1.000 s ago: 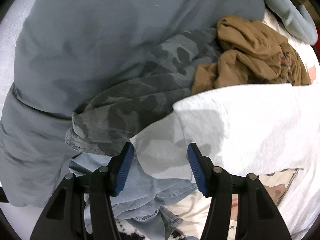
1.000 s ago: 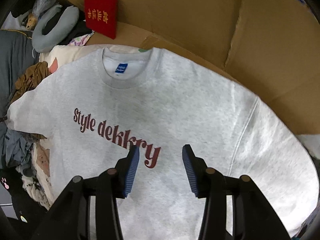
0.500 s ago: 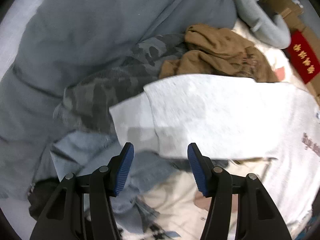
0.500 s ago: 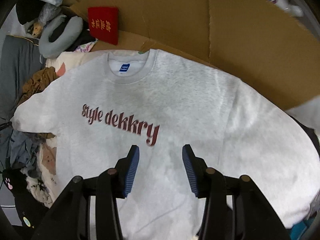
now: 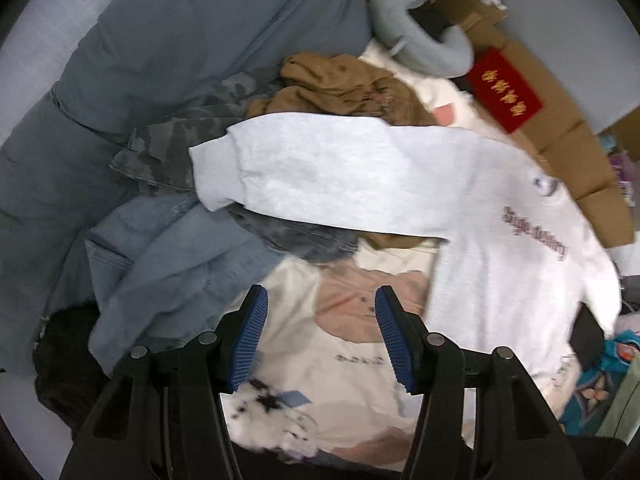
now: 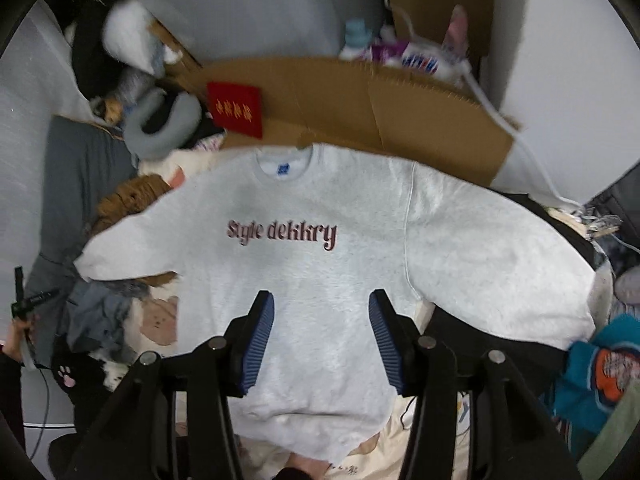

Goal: Fold clothes

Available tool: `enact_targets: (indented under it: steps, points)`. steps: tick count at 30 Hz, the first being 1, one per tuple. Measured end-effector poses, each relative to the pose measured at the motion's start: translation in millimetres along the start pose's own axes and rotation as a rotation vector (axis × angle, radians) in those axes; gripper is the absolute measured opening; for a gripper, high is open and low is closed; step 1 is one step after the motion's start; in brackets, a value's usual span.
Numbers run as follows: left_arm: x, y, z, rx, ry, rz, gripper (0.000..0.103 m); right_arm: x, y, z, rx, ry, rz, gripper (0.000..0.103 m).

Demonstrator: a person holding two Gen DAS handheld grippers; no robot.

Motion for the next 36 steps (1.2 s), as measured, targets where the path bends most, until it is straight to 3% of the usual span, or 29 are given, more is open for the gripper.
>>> enact_targets:
  steps: [8,19,26,31,36]
  points:
    - [25,46,27,0.043,-0.024,0.077,0.057,-20,99,13,0.107,0.044,0.006,0.047]
    - [61,106,53,0.133,-0.059,0.201,0.057,6,200,52,0.215,0.030,0.029,0.047]
    - [76,129,71,0.201,-0.104,0.212,0.057,49,224,108,0.248,-0.050,0.013,0.048]
    - [81,137,86,0.260,-0.141,0.176,0.057,73,217,142,0.256,-0.103,-0.055,0.048]
    - [84,145,101,0.271,-0.155,0.193,0.057,79,208,165,0.266,-0.091,-0.071,0.048]
Point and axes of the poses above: each gripper's, at about its wrist camera, not at the fingertips, and y roughly against the way its jaws point, x to its right, z to its underside, the point moved 8 cm from there along -y, roughly the way its jaws point, and after that the axes turned 3 degrees about -z, right-handed, at the moved point
